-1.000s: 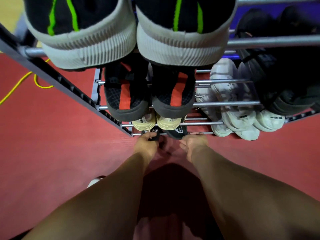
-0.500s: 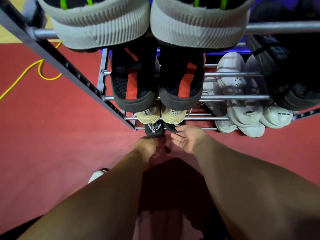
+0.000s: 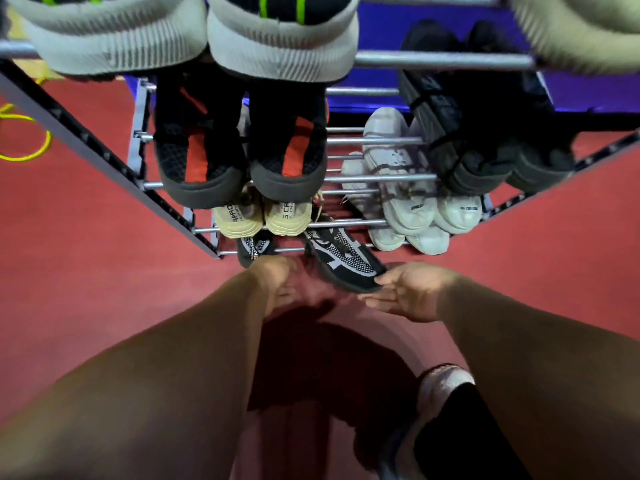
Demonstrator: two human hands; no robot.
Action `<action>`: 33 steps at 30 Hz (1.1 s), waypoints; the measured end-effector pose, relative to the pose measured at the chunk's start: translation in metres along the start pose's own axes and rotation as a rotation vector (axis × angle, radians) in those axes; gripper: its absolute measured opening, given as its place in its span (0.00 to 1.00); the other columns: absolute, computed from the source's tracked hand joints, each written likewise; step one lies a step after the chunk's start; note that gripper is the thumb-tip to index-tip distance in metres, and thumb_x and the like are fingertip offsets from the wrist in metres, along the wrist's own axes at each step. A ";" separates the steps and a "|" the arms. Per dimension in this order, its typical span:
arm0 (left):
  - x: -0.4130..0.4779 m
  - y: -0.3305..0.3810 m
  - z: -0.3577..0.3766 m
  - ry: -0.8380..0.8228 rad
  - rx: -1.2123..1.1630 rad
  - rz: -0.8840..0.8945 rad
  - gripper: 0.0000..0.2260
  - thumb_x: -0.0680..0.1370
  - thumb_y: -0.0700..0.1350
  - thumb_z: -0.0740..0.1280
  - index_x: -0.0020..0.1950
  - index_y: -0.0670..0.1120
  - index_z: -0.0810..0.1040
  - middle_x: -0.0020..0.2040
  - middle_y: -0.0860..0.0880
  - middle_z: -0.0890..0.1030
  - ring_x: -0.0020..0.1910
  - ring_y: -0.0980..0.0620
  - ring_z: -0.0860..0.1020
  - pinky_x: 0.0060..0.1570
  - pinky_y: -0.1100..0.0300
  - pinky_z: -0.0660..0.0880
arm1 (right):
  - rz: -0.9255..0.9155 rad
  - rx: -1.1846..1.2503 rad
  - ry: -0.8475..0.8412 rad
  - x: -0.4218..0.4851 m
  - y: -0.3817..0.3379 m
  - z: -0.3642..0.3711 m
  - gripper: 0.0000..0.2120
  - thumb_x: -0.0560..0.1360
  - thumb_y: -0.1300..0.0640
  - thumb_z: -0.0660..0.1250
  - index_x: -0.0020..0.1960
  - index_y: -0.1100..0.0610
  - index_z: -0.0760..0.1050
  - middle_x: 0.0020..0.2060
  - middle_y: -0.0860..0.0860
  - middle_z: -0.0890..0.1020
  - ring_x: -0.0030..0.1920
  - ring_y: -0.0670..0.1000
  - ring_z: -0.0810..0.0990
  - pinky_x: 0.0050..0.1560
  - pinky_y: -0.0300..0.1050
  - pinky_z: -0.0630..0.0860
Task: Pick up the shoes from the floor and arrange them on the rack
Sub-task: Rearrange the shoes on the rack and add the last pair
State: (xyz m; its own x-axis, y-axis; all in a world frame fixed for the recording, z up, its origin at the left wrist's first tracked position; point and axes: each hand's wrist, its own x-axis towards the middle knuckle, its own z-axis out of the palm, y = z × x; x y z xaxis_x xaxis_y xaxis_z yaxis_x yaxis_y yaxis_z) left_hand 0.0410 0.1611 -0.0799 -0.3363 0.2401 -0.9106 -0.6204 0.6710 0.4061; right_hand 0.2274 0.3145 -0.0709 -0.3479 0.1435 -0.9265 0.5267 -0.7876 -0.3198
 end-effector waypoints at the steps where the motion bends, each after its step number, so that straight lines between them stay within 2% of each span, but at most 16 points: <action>1: -0.002 -0.002 0.003 -0.005 -0.003 -0.003 0.09 0.81 0.42 0.63 0.59 0.42 0.77 0.48 0.44 0.80 0.47 0.45 0.79 0.52 0.50 0.80 | 0.012 -0.020 -0.015 -0.007 0.000 -0.010 0.16 0.80 0.69 0.58 0.64 0.65 0.78 0.55 0.63 0.86 0.49 0.59 0.88 0.45 0.50 0.85; 3: -0.006 -0.005 0.006 -0.006 -0.010 -0.018 0.03 0.81 0.42 0.64 0.52 0.44 0.76 0.44 0.45 0.76 0.47 0.45 0.77 0.60 0.47 0.78 | 0.029 -0.033 -0.042 -0.017 0.000 -0.026 0.20 0.77 0.70 0.57 0.66 0.63 0.78 0.56 0.64 0.85 0.50 0.62 0.87 0.46 0.54 0.85; 6: -0.010 -0.006 0.005 -0.041 -0.045 -0.040 0.06 0.82 0.44 0.64 0.44 0.48 0.73 0.44 0.45 0.77 0.46 0.45 0.78 0.63 0.47 0.76 | 0.049 -0.085 -0.088 -0.024 0.001 -0.042 0.26 0.75 0.71 0.54 0.68 0.59 0.78 0.57 0.63 0.85 0.49 0.63 0.87 0.46 0.53 0.86; 10: -0.005 -0.006 -0.012 -0.110 -0.107 -0.056 0.10 0.82 0.52 0.65 0.48 0.46 0.79 0.38 0.46 0.86 0.46 0.45 0.83 0.53 0.50 0.80 | 0.129 -0.195 -0.179 -0.027 -0.001 -0.050 0.24 0.77 0.73 0.55 0.67 0.58 0.77 0.58 0.63 0.84 0.48 0.61 0.87 0.49 0.54 0.85; 12: 0.001 -0.009 -0.025 -0.127 -0.046 -0.081 0.12 0.80 0.53 0.68 0.53 0.44 0.81 0.44 0.44 0.88 0.45 0.44 0.85 0.51 0.49 0.82 | 0.160 -0.246 -0.221 -0.027 -0.004 -0.048 0.20 0.77 0.72 0.57 0.63 0.58 0.78 0.54 0.62 0.85 0.47 0.60 0.87 0.47 0.51 0.85; 14: 0.003 -0.011 -0.034 -0.169 0.052 -0.119 0.13 0.78 0.53 0.70 0.51 0.44 0.82 0.45 0.44 0.87 0.39 0.46 0.86 0.40 0.54 0.83 | 0.175 -0.274 -0.215 -0.022 -0.004 -0.044 0.18 0.77 0.71 0.59 0.61 0.58 0.78 0.52 0.59 0.85 0.45 0.58 0.86 0.42 0.47 0.83; 15: 0.003 -0.013 -0.037 -0.190 0.083 -0.140 0.14 0.77 0.55 0.71 0.50 0.44 0.83 0.46 0.44 0.87 0.37 0.46 0.85 0.34 0.57 0.82 | 0.177 -0.284 -0.189 -0.017 -0.004 -0.039 0.16 0.78 0.70 0.60 0.61 0.58 0.78 0.51 0.58 0.85 0.43 0.57 0.86 0.39 0.45 0.82; 17: 0.007 -0.016 -0.046 -0.246 0.124 -0.139 0.17 0.75 0.57 0.73 0.54 0.45 0.83 0.49 0.45 0.87 0.39 0.48 0.85 0.32 0.59 0.79 | 0.149 -0.272 -0.050 -0.005 -0.002 -0.030 0.12 0.79 0.66 0.64 0.61 0.58 0.77 0.46 0.56 0.86 0.37 0.53 0.83 0.36 0.43 0.78; 20: 0.007 -0.023 -0.058 -0.420 0.215 -0.151 0.20 0.76 0.56 0.71 0.64 0.47 0.81 0.55 0.47 0.86 0.47 0.48 0.84 0.43 0.55 0.79 | 0.016 -0.134 0.235 0.022 0.000 -0.015 0.08 0.79 0.58 0.70 0.58 0.56 0.78 0.38 0.51 0.85 0.36 0.48 0.80 0.38 0.41 0.74; 21: 0.006 -0.025 -0.060 -0.462 0.245 -0.172 0.21 0.75 0.55 0.70 0.65 0.47 0.80 0.58 0.47 0.85 0.50 0.47 0.83 0.47 0.54 0.79 | -0.027 -0.074 0.300 0.030 0.000 -0.008 0.09 0.79 0.57 0.71 0.58 0.55 0.78 0.39 0.50 0.84 0.37 0.47 0.80 0.38 0.41 0.75; 23: 0.003 -0.029 -0.061 -0.497 0.222 -0.210 0.23 0.72 0.51 0.73 0.65 0.45 0.80 0.58 0.47 0.85 0.51 0.47 0.83 0.48 0.54 0.80 | -0.083 0.037 0.351 0.044 0.000 0.009 0.10 0.80 0.57 0.70 0.60 0.55 0.78 0.42 0.51 0.84 0.38 0.49 0.81 0.40 0.43 0.78; 26: 0.004 -0.033 -0.054 -0.497 0.135 -0.215 0.17 0.71 0.44 0.74 0.59 0.43 0.82 0.49 0.46 0.87 0.42 0.47 0.85 0.45 0.53 0.83 | -0.026 0.099 0.279 0.057 0.006 0.038 0.14 0.79 0.56 0.70 0.62 0.61 0.80 0.46 0.55 0.87 0.40 0.55 0.86 0.47 0.49 0.84; 28: 0.007 -0.035 -0.049 -0.454 0.061 -0.206 0.09 0.76 0.42 0.72 0.54 0.41 0.82 0.46 0.43 0.87 0.41 0.45 0.85 0.51 0.50 0.83 | 0.040 0.028 0.221 0.060 0.014 0.052 0.16 0.78 0.54 0.71 0.62 0.61 0.80 0.48 0.56 0.87 0.45 0.57 0.85 0.52 0.54 0.84; 29: 0.010 -0.036 -0.045 -0.427 0.032 -0.194 0.08 0.77 0.43 0.71 0.53 0.40 0.82 0.47 0.42 0.87 0.44 0.44 0.85 0.55 0.48 0.81 | 0.073 -0.026 0.166 0.061 0.019 0.057 0.17 0.78 0.51 0.71 0.62 0.60 0.81 0.51 0.56 0.87 0.47 0.57 0.85 0.54 0.57 0.83; 31: 0.015 -0.038 -0.036 -0.390 -0.021 -0.152 0.10 0.78 0.44 0.71 0.57 0.40 0.83 0.53 0.41 0.86 0.52 0.42 0.83 0.59 0.48 0.80 | 0.134 -0.116 0.021 0.056 0.025 0.069 0.16 0.78 0.47 0.70 0.60 0.56 0.82 0.52 0.53 0.87 0.48 0.56 0.85 0.49 0.55 0.84; 33: 0.021 -0.037 -0.026 -0.344 -0.063 -0.093 0.12 0.78 0.46 0.70 0.60 0.42 0.83 0.56 0.42 0.86 0.53 0.46 0.83 0.54 0.54 0.82 | 0.152 -0.149 -0.055 0.053 0.028 0.079 0.16 0.77 0.47 0.71 0.60 0.55 0.83 0.51 0.52 0.87 0.50 0.56 0.86 0.47 0.53 0.84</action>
State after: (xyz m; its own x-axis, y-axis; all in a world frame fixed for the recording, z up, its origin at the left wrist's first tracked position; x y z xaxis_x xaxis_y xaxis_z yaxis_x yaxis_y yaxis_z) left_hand 0.0388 0.1227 -0.1120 -0.0249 0.4094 -0.9120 -0.6833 0.6589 0.3145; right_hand 0.1624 0.2529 -0.1137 -0.2952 -0.0058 -0.9554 0.6833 -0.7002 -0.2068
